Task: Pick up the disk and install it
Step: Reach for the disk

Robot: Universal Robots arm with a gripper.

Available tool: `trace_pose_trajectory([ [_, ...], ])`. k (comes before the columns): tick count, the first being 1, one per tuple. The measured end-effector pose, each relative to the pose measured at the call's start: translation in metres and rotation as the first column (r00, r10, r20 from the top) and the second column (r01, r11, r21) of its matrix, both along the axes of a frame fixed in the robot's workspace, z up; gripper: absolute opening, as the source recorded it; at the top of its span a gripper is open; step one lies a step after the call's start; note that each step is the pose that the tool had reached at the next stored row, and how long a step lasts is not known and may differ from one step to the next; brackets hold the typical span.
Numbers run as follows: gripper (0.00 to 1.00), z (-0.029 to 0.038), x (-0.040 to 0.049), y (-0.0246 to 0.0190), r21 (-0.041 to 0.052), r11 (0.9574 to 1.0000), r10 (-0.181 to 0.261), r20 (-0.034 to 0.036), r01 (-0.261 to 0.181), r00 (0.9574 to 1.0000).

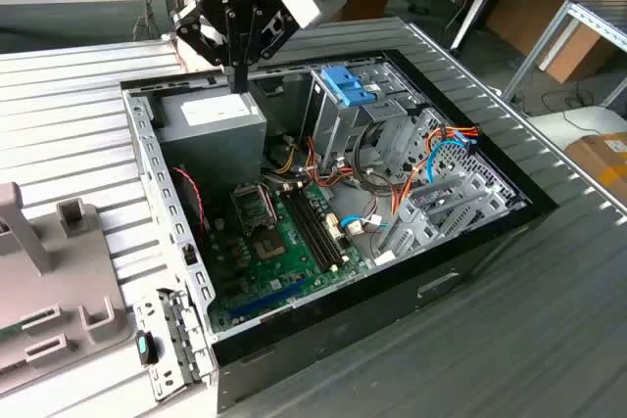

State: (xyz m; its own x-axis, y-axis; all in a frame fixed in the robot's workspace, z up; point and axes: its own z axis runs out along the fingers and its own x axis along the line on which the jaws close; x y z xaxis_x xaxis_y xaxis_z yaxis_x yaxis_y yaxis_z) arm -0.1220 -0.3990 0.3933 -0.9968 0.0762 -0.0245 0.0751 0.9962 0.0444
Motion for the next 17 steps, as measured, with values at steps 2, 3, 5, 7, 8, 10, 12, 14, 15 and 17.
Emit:
trace_pose_trajectory([
  [2,0.11,0.0000,0.0000,0.0000,0.0000,1.0000,0.000,0.0000,0.000,1.0000],
  [3,0.11,0.0000,0.0000,0.0000,0.0000,1.0000,0.000,0.0000,0.000,1.0000],
  [5,0.11,0.0000,0.0000,0.0000,0.0000,1.0000,0.000,0.0000,0.000,1.0000],
  [7,0.11,0.0000,0.0000,0.0000,0.0000,1.0000,0.000,0.0000,0.000,1.0000],
  [8,0.11,0.0000,0.0000,0.0000,0.0000,1.0000,0.000,0.0000,0.000,1.0000],
  [10,0.11,0.0000,0.0000,0.0000,0.0000,1.0000,0.000,0.0000,0.000,1.0000],
  [12,0.11,0.0000,0.0000,0.0000,0.0000,1.0000,0.000,0.0000,0.000,1.0000],
  [14,0.11,0.0000,-0.0009,0.0000,0.0001,1.0000,0.000,0.0001,0.000,1.0000],
  [15,0.11,-0.0001,-0.0025,0.0000,0.0001,1.0000,0.000,0.0001,0.000,1.0000],
  [17,0.11,0.0000,-0.0041,0.0000,0.0000,1.0000,0.000,0.0000,0.000,1.0000],
])
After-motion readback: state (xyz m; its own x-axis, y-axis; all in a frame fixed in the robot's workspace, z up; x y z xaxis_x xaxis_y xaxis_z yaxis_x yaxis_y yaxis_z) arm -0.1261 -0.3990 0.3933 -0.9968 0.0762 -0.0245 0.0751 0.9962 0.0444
